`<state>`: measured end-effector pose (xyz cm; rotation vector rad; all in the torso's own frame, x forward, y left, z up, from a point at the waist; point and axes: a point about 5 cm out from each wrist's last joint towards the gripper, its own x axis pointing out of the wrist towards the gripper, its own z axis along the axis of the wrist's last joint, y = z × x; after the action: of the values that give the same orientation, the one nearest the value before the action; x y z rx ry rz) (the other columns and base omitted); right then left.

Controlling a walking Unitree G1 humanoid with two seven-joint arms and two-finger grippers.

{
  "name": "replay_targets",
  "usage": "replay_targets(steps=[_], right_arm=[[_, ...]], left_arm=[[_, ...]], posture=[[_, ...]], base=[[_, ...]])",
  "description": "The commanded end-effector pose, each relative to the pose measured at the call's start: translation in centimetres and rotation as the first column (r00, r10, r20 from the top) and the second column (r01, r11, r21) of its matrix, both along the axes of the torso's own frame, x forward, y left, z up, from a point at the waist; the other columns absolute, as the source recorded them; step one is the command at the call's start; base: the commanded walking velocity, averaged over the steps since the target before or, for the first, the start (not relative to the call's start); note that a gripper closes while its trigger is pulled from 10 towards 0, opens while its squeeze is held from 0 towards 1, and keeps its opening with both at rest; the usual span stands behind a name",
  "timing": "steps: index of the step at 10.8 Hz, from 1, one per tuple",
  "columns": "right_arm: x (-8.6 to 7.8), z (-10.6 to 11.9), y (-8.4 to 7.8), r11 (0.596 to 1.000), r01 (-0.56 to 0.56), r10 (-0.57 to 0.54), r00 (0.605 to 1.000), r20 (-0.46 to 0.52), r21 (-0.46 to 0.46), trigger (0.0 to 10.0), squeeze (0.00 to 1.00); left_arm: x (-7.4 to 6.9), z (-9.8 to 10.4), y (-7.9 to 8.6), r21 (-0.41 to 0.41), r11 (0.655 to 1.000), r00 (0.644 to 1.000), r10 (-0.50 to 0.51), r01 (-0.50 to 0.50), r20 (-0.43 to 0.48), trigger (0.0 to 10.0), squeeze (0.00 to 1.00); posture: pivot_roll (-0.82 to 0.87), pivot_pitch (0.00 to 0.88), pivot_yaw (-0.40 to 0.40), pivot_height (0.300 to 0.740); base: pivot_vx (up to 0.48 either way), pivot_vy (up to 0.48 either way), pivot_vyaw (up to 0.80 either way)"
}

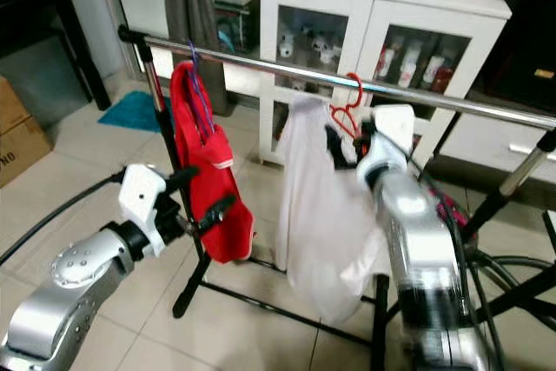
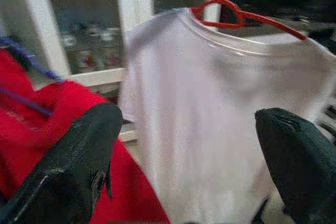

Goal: Hang hanger

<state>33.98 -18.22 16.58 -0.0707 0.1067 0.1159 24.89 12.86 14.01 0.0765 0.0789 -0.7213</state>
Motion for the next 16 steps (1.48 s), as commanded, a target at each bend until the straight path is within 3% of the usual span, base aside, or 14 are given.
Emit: replay_targets(steps=[1, 2, 4, 5, 8, 9, 10, 16], right_arm=[[0.8, 0.1, -0.9, 0.999, 0.028, -0.028, 1.000, -0.006, -0.028, 10.0, 0.00], [2.6, 0.6, -1.0, 0.997, -0.006, 0.002, 0.999, -0.043, -0.071, 10.0, 0.00], [4.5, 0.9, -1.3, 0.991, -0.059, 0.046, 0.993, -0.110, -0.123, 10.0, 0.00], [5.5, 1.2, -2.3, 0.985, -0.026, -0.001, 0.988, -0.152, -0.169, 10.0, 0.00], [5.7, 1.0, -3.9, 0.986, -0.008, -0.030, 0.973, -0.228, -0.167, 10.0, 0.00], [5.6, 0.7, -4.2, 0.985, -0.020, -0.024, 0.969, -0.247, -0.174, 4.4, 0.00], [5.5, 0.4, -4.1, 0.984, -0.067, 0.021, 0.966, -0.259, -0.168, 0.0, 0.00], [5.6, -0.1, -4.2, 0.985, -0.049, 0.004, 0.964, -0.265, -0.163, 0.0, 0.00]], left_arm=[[-0.3, 0.5, -0.7, 0.002, 0.997, 0.997, -0.074, 0.074, -0.002, 10.0, 0.00], [-0.6, 0.5, -0.8, 0.017, 0.991, 0.991, -0.131, 0.131, -0.020, 10.0, 0.00], [-0.7, 0.6, -0.7, 0.019, 0.986, 0.986, -0.162, 0.163, -0.031, 10.0, 0.00], [-1.2, 0.6, -0.8, 0.020, 0.978, 0.977, -0.207, 0.208, -0.050, 10.0, 0.00], [-1.6, 0.7, -0.7, 0.020, 0.973, 0.972, -0.228, 0.230, -0.063, 10.0, 0.00], [-1.7, 0.7, -0.7, 0.021, 0.971, 0.969, -0.237, 0.239, -0.067, 10.0, 0.00], [-1.6, 0.8, -0.9, 0.020, 0.967, 0.966, -0.251, 0.253, -0.067, 10.0, 0.00], [-1.4, 0.9, -0.9, 0.024, 0.965, 0.964, -0.259, 0.261, -0.061, 10.0, 0.00]], posture=[[0.02, 0.000, -0.011, 0.740], [0.03, 0.000, -0.012, 0.740], [0.03, 0.000, -0.012, 0.740], [0.04, 0.000, -0.017, 0.740], [0.04, 0.000, -0.018, 0.740], [0.03, 0.000, -0.016, 0.740], [0.03, 0.000, -0.012, 0.740], [0.04, 0.000, -0.010, 0.740]], base=[[0.000, 0.000, 0.00], [0.000, 0.000, 0.00], [0.000, 0.000, 0.00], [0.000, 0.000, 0.00], [0.000, 0.000, 0.00], [0.000, 0.000, 0.00], [0.000, 0.000, 0.00], [0.000, 0.000, 0.00]])
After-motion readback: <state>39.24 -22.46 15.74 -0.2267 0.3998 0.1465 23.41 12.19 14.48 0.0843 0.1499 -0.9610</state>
